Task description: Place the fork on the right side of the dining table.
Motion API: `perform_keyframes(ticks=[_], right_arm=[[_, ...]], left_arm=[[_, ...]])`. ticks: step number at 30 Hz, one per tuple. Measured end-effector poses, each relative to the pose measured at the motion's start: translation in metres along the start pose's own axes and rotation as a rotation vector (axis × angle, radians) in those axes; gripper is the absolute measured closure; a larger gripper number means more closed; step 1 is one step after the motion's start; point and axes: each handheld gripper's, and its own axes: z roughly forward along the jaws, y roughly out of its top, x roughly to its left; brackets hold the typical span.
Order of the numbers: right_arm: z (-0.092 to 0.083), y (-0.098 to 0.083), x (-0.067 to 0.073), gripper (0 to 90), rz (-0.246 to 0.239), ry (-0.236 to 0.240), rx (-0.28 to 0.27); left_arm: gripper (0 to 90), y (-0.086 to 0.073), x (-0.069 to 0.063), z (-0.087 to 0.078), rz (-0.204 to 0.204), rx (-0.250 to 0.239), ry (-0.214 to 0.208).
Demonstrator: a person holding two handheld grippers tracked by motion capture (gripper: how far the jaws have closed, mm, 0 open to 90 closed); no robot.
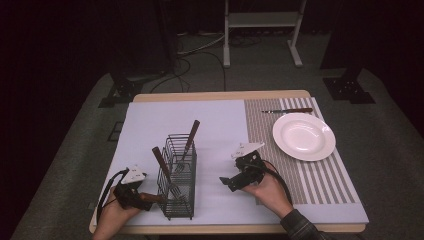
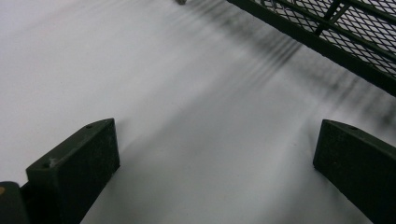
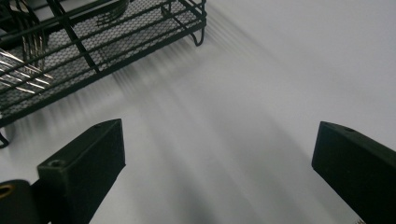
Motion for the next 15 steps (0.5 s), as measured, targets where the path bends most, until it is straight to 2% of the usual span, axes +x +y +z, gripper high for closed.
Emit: perform_keyframes(ticks=[15], right_arm=[[-0.012,0.016,-0.002,4.4,-0.003,0.005,-0.052]], left_arm=[[0.0,0.000,0.000,0.000,-0.001,0.000,0.000]])
